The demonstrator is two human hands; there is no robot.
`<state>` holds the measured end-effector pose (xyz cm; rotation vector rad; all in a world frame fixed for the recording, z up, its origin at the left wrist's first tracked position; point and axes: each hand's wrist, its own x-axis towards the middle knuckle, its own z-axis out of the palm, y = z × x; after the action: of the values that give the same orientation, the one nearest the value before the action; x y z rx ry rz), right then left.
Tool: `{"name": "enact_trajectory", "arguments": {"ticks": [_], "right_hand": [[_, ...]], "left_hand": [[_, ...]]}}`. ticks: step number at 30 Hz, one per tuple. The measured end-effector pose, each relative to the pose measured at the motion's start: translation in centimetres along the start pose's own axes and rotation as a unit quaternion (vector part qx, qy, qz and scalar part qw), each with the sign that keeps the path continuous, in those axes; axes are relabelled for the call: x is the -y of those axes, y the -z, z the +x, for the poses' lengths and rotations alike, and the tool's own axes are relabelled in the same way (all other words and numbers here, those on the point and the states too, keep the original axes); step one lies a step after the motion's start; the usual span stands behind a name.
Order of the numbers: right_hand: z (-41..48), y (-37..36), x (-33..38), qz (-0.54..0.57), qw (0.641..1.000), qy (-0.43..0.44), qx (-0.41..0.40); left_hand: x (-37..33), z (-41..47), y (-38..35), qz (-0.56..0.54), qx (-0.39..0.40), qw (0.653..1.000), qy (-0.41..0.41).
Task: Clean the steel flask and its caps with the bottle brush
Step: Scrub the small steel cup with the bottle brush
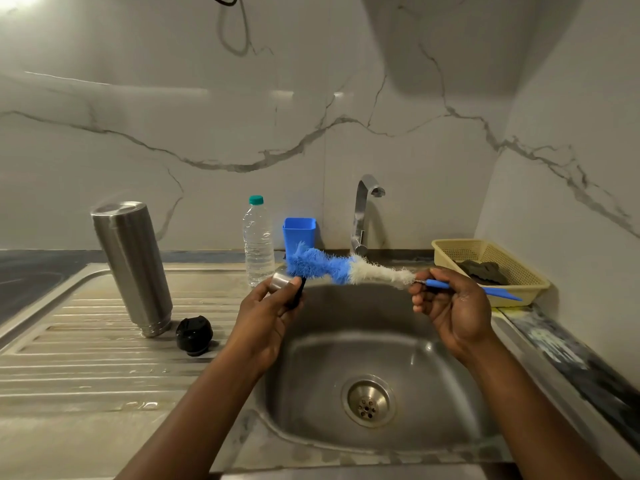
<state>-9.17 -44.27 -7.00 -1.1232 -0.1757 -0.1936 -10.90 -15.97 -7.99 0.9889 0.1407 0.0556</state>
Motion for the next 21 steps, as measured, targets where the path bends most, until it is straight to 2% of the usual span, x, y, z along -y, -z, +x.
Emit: {"name": "enact_trajectory", "arguments": {"ticks": [4, 9, 16, 21], "right_hand": [[-0.1, -0.8, -0.8, 0.007, 1.0, -0.019, 0.021], [0.1, 0.1, 0.2, 0.005, 1.0, -0.008, 0.005], [0.0, -0.6, -0.7, -0.008, 0.999, -0.022, 0.039], [0.1, 0.3, 0.2, -0.001, 1.0, 0.004, 0.005]], "left_hand": [[0.5, -0.4, -0.5, 0.026, 0.054, 0.998, 0.024], [0.2, 0.1, 0.2, 0.045, 0.027, 0.999, -0.001], [0.9, -0.1, -0.1, 0.032, 0.062, 0.997, 0.027], [0.0, 0.6, 0.8, 0.019, 0.044, 0.999, -0.008]]}}
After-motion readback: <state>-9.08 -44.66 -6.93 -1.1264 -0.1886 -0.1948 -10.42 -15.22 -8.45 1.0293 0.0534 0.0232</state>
